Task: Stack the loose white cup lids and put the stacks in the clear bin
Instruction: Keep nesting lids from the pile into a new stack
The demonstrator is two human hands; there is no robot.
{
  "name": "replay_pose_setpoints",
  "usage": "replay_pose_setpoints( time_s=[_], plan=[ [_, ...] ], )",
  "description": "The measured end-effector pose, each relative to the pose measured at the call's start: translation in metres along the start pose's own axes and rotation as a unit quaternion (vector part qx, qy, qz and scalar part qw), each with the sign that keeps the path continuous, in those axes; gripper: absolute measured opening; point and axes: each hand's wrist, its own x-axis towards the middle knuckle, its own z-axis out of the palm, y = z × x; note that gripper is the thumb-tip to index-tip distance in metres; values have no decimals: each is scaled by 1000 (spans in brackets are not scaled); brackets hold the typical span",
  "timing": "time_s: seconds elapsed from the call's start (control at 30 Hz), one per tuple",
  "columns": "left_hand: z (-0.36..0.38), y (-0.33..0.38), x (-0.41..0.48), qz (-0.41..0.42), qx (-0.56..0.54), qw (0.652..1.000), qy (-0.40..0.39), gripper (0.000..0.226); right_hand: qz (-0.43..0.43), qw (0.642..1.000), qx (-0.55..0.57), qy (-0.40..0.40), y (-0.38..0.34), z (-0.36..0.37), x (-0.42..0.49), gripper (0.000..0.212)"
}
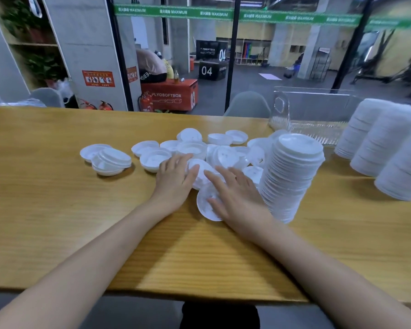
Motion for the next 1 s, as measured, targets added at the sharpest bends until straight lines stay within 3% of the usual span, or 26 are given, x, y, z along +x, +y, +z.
replay_pose_setpoints(
  time_s=[0.1, 0.2, 0.43, 0.73, 0.87, 1.0],
  plan=[
    [-12, 3, -10, 18, 7, 999, 43, 79, -13, 1000, 2, 12, 2, -9, -11, 51],
    [-20, 11, -30, 57, 1, 997, 59, 74, -47, 996, 9, 72, 3, -21, -29, 47],
    [-10, 52, -79, 123, 27, 992, 6, 70, -90, 985, -16, 144, 26, -35, -92, 39],
    [2, 77, -72, 91, 98, 989, -65, 91, 9, 982, 20, 189, 86, -49, -138, 39],
    [1, 81, -61, 73, 177, 977, -96, 83, 35, 980, 35, 194, 104, -52, -131, 42],
    [-4, 87, -53, 75, 187, 978, -53, 98, 44, 973, 50, 222, 116, -53, -116, 42]
  ],
)
